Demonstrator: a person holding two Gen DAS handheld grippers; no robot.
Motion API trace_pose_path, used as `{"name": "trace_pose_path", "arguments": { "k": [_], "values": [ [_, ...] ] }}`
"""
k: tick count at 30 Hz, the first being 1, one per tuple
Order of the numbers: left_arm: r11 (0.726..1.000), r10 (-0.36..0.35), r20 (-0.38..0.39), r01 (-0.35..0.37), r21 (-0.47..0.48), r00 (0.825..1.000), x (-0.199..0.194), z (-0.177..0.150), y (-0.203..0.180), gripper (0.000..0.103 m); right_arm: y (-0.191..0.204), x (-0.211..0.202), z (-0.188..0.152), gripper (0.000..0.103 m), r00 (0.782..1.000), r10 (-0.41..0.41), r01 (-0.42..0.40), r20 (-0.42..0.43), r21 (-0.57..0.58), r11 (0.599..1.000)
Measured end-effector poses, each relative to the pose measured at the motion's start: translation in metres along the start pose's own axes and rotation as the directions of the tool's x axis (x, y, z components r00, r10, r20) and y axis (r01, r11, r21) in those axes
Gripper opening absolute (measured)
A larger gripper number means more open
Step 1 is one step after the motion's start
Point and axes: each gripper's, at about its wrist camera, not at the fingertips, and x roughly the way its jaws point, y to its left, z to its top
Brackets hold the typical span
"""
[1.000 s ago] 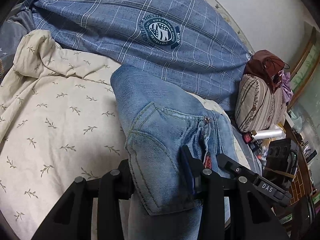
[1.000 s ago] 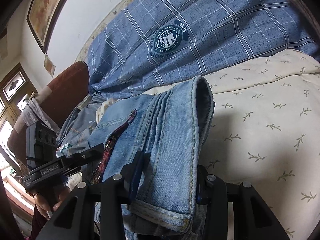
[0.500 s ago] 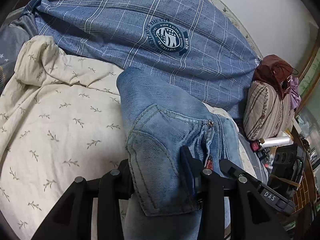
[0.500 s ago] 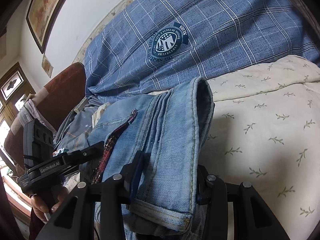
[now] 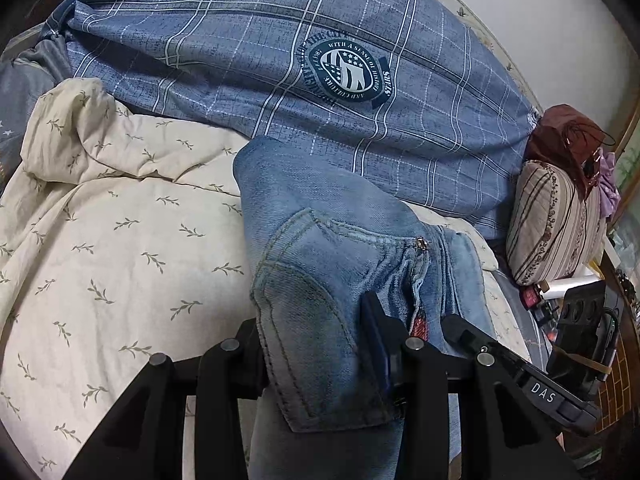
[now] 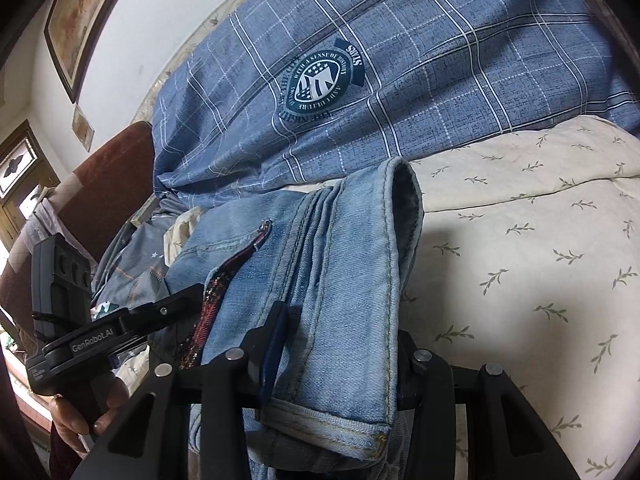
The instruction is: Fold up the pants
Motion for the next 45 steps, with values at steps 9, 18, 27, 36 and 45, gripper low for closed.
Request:
{"name": "trace_pose_path", "arguments": {
  "k": [9, 18, 27, 36, 45],
  "values": [
    [1.0, 0.017, -0.008, -0.017, -0.002, 1.0, 0.004, 0.004, -0.001, 0.042, -0.003, 0.007, 0.003, 0.045, 1.0, -0.008, 0.008, -0.013, 0.005, 1.0],
    [1.0, 0.022, -0.019, -0.022, -0.002, 1.0, 0.006, 0.006, -0.001, 0.042, -0.005, 0.009, 0.002, 0.045, 1.0, -0.016, 0.017, -0.025, 0.016, 1.0],
    [1.0, 0.028, -0.03, -0.028, 0.001, 0.999, 0.009, 0.005, 0.001, 0.042, -0.007, 0.014, 0.0, 0.045, 0.999, -0.022, 0.023, -0.04, 0.03, 0.999],
    [0.999, 0.035, -0.037, -0.035, -0.001, 0.999, 0.013, 0.005, 0.003, 0.042, -0.01, 0.016, -0.002, 0.045, 0.999, -0.024, 0.026, -0.048, 0.045, 0.999],
    [0.999, 0.046, -0.043, -0.046, 0.005, 0.998, 0.015, 0.005, 0.003, 0.043, -0.01, 0.018, -0.003, 0.045, 0.998, -0.031, 0.035, -0.06, 0.055, 0.998]
  ]
}}
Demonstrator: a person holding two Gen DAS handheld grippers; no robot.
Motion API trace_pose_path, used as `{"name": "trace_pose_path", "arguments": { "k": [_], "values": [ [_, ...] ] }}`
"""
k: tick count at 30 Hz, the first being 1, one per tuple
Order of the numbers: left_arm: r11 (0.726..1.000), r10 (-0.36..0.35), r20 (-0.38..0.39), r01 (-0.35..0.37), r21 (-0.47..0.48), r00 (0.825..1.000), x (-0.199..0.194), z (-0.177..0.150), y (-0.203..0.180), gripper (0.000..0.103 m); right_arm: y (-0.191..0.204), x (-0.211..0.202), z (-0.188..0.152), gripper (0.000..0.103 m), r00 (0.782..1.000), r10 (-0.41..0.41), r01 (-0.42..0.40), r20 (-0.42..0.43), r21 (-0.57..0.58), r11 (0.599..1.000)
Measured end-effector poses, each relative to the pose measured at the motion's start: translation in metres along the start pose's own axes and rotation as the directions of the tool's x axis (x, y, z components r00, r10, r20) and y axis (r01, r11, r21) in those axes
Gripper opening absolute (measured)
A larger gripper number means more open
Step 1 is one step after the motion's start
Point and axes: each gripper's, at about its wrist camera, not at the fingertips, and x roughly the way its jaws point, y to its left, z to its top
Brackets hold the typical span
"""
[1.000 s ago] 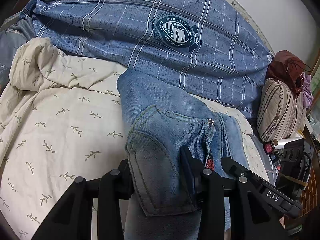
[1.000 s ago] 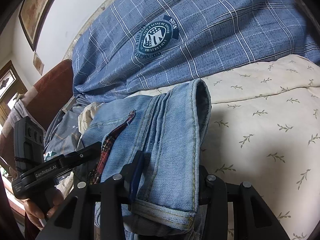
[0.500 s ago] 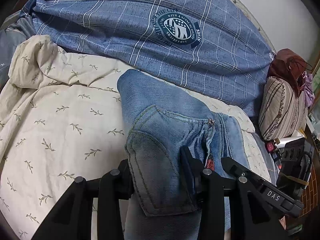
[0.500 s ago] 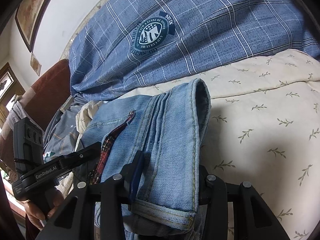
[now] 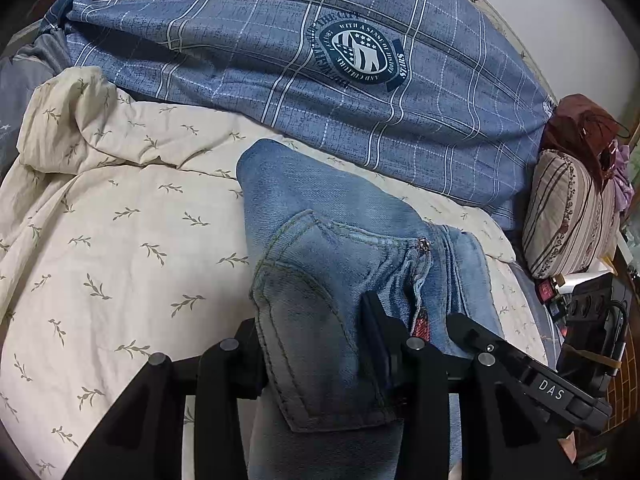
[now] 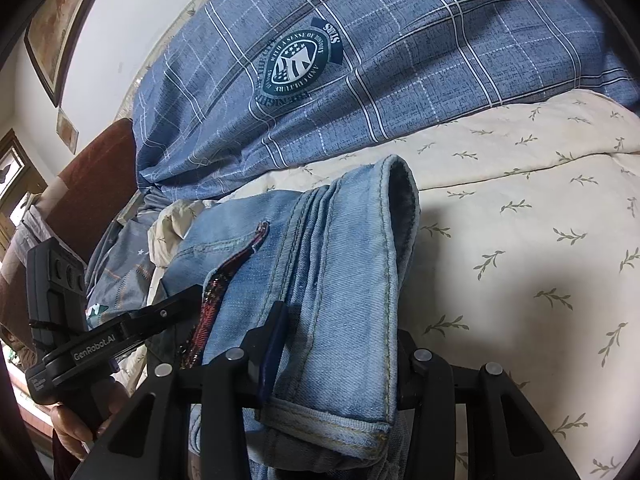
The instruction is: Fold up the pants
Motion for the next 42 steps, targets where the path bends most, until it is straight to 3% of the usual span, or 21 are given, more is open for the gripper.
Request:
{"name": "trace_pose_path", "arguments": {
  "k": [20, 26, 34, 42],
  "values": [
    [0.999, 0.034, -0.015, -0.034, 0.001, 0.999, 0.004, 0.0, 0.003, 0.049, -0.004, 0.005, -0.001, 0.045, 1.0, -0.017, 0.017, -0.023, 0.018, 1.0],
    [0.997, 0.073, -0.031, -0.073, -0.012, 0.997, 0.007, 0.0, 0.006, 0.061, -0.008, 0.007, -0.002, 0.047, 0.999, -0.027, 0.028, -0.037, 0.031, 0.999],
    [0.99, 0.141, -0.028, -0.141, -0.008, 0.99, 0.006, -0.002, 0.009, 0.079, -0.008, 0.009, -0.005, 0.058, 0.997, -0.048, 0.049, -0.055, 0.023, 0.999],
    [0.984, 0.178, -0.005, -0.178, 0.016, 0.984, 0.0, -0.006, 0.007, 0.085, -0.01, 0.002, -0.006, 0.061, 0.997, -0.05, 0.051, -0.054, 0.021, 0.998]
  ]
}}
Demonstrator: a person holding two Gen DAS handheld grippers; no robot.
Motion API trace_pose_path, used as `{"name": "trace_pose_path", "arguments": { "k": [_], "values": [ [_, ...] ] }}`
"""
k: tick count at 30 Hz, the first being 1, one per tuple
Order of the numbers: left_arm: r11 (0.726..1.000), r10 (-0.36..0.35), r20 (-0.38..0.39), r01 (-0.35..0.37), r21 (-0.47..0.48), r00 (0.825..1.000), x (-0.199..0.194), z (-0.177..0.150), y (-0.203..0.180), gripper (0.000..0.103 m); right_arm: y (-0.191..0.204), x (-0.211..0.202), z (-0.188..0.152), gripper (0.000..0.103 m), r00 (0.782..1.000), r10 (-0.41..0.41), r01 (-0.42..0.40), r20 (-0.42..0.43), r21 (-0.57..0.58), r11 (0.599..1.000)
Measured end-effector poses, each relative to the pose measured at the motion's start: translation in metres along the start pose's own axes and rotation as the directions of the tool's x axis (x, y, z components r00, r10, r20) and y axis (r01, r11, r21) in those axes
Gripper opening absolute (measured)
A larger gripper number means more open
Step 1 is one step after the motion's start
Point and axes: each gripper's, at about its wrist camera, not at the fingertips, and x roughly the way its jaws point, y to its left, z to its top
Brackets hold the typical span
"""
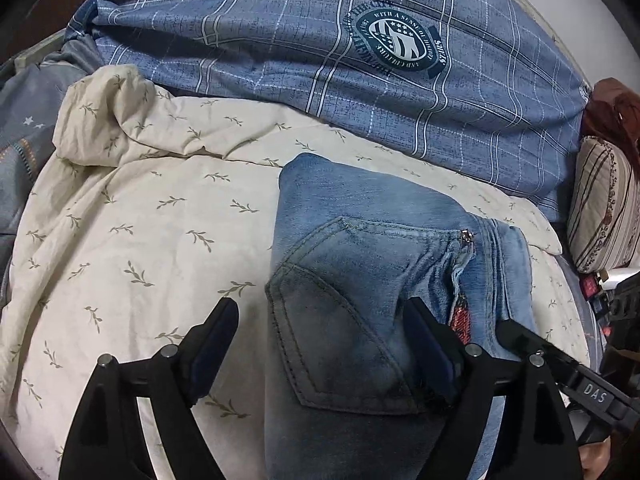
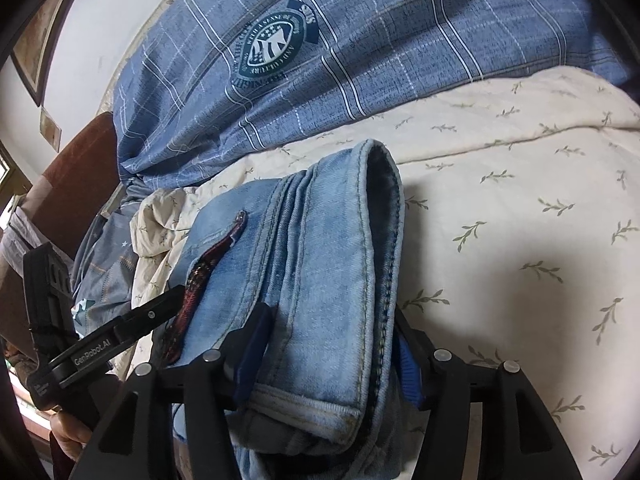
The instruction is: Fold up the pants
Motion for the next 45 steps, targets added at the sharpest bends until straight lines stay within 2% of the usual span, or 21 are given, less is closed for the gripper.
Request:
{"name": "trace_pose_path", "arguments": {
  "k": [5, 10, 17, 24, 31, 34, 36, 45],
  "values": [
    [0.997, 0.059, 0.043, -0.061, 0.047, 0.997, -0.009, 0.0, -0.005, 0.085, 0.005, -0.017, -0.002, 0.061, 0.999, -0.013, 0.015, 0.043, -0.038, 0.999],
    [0.994, 0.087, 0.106, -0.094, 0.062, 0.991, -0.023, -0.001, -0.006, 0.087, 0.006, -0.031, -0.003, 0.062, 0.996, -0.037, 0.043, 0.085, -0.067, 0.997],
    [0.982, 0.154, 0.168, -0.169, 0.082, 0.974, -0.035, -0.001, -0.007, 0.087, 0.011, -0.045, -0.005, 0.062, 0.988, -0.064, 0.078, 0.141, -0.101, 0.992],
    [0.961, 0.2, 0.223, -0.235, 0.147, 0.954, -0.046, -0.005, -0.016, 0.088, 0.018, -0.052, -0.008, 0.062, 0.982, -0.07, 0.095, 0.176, -0.135, 0.986],
    [0.961, 0.192, 0.257, -0.235, 0.148, 0.947, -0.058, -0.009, -0.017, 0.088, 0.023, -0.058, -0.012, 0.062, 0.979, -0.073, 0.102, 0.193, -0.147, 0.984],
    [0.959, 0.205, 0.272, -0.249, 0.136, 0.94, -0.062, -0.01, -0.014, 0.09, 0.025, -0.06, -0.014, 0.062, 0.978, -0.069, 0.099, 0.197, -0.148, 0.984],
    [0.958, 0.212, 0.28, -0.256, 0.128, 0.936, -0.065, -0.01, -0.011, 0.095, 0.026, -0.062, -0.016, 0.062, 0.978, -0.066, 0.097, 0.2, -0.149, 0.984],
    [0.947, 0.239, 0.321, -0.293, 0.13, 0.916, -0.076, -0.016, -0.005, 0.096, 0.037, -0.069, -0.024, 0.062, 0.972, -0.075, 0.115, 0.221, -0.174, 0.978]
  ]
}}
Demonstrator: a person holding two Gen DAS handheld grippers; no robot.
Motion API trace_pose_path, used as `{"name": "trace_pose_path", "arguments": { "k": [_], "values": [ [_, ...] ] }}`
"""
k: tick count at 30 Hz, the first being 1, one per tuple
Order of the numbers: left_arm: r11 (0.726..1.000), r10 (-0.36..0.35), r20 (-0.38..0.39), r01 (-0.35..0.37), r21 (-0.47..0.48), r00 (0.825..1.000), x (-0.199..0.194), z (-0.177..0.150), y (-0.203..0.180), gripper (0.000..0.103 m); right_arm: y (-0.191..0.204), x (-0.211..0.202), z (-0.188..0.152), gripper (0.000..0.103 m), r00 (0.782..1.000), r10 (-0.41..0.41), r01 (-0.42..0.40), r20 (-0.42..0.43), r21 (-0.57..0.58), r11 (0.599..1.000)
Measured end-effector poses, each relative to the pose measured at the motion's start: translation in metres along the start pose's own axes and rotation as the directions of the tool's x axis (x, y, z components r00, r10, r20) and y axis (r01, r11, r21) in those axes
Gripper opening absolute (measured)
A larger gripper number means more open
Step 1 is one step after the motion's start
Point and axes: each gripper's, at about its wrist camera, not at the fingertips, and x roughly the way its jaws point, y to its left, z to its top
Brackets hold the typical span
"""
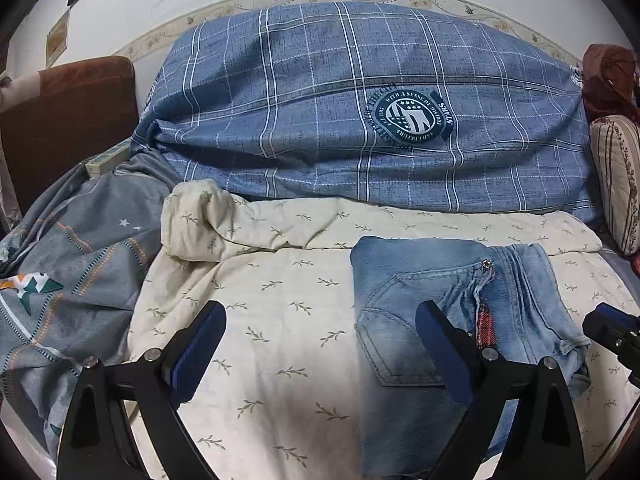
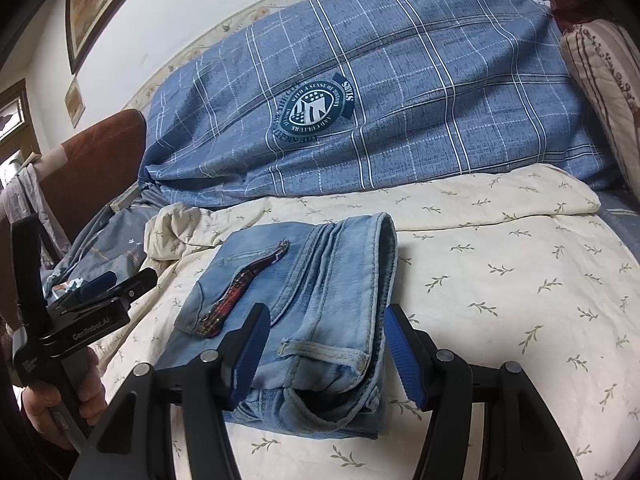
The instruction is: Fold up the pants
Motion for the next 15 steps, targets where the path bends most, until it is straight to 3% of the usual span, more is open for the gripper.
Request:
{"name": "trace_pose_path", "arguments": {
  "k": [15],
  "values": [
    [1.0, 0.02, 0.038, -0.02, 0.016, 0.999, -0.024, -0.007, -0.004, 0.099, 0.019, -0.028, -0.016, 0.068, 0.995, -0.071, 0.077, 0.072, -0.084, 0.993]
  ]
}}
